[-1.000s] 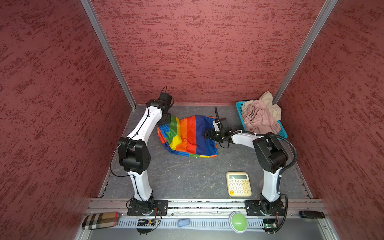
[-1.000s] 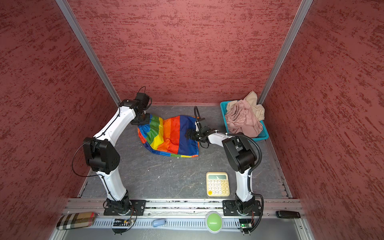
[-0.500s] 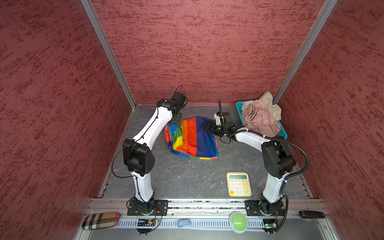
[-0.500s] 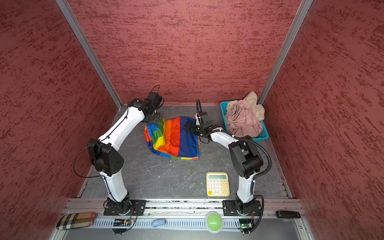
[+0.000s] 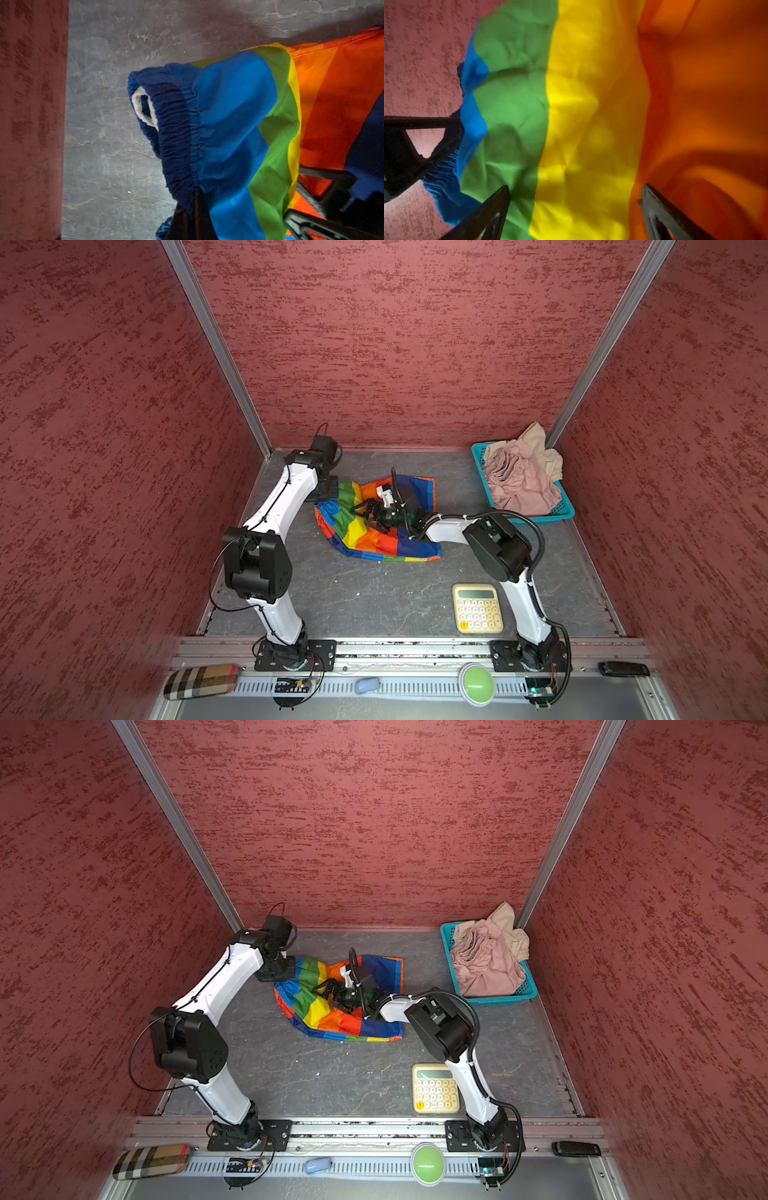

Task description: Fold and stack the shorts

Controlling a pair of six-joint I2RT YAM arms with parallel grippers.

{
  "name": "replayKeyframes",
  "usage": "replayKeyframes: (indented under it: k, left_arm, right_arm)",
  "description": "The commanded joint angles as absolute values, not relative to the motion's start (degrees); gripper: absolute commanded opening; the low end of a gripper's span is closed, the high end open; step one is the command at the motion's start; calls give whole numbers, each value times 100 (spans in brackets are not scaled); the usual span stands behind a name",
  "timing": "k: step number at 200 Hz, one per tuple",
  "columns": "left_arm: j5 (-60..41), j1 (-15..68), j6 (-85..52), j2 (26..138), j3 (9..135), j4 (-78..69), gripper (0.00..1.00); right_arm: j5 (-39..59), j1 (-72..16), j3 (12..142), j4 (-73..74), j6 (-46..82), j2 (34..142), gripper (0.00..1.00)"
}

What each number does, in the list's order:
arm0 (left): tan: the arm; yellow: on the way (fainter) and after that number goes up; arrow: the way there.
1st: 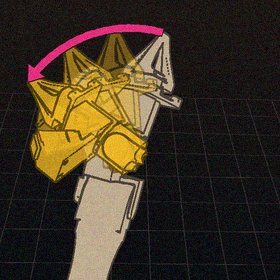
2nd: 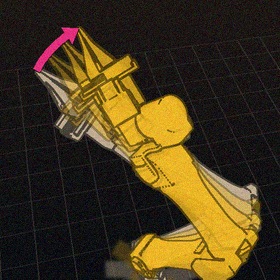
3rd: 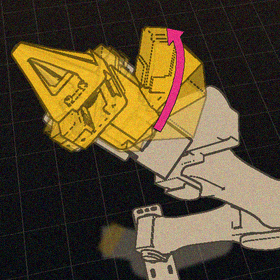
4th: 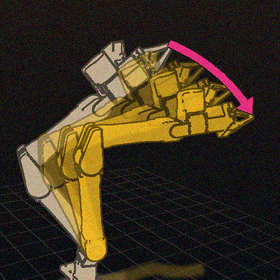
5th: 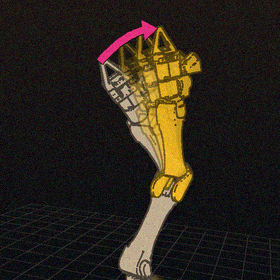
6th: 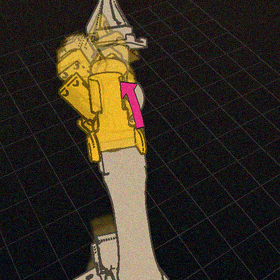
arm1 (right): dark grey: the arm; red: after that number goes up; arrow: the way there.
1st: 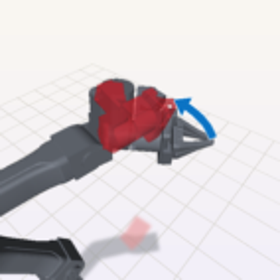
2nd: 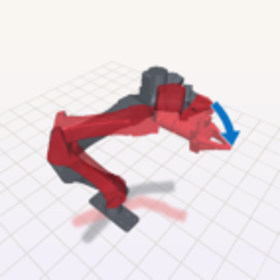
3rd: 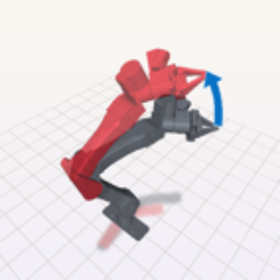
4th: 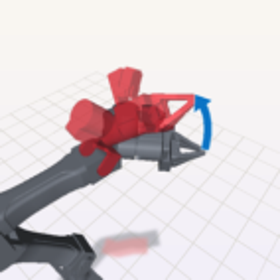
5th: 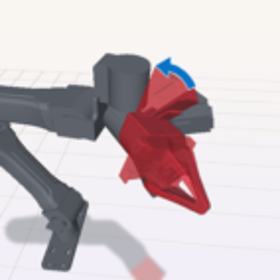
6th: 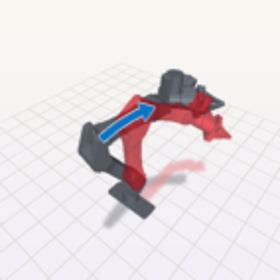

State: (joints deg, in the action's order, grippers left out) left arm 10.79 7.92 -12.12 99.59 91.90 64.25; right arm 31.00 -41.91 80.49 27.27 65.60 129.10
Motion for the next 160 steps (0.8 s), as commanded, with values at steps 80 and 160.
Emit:
replayKeyframes:
  k: [80, 160]
  left_arm:
    - [-686, -530, -1627, 9789, 7914, 5285, 0]
    - [-900, -666, -1832, 9856, 7939, 5012, 0]
  right_arm:
    - [2698, -3944, 9096, 1486, 5784, 13519, 99]
    - [2818, -4043, 8204, 1414, 5541, 12352, 99]
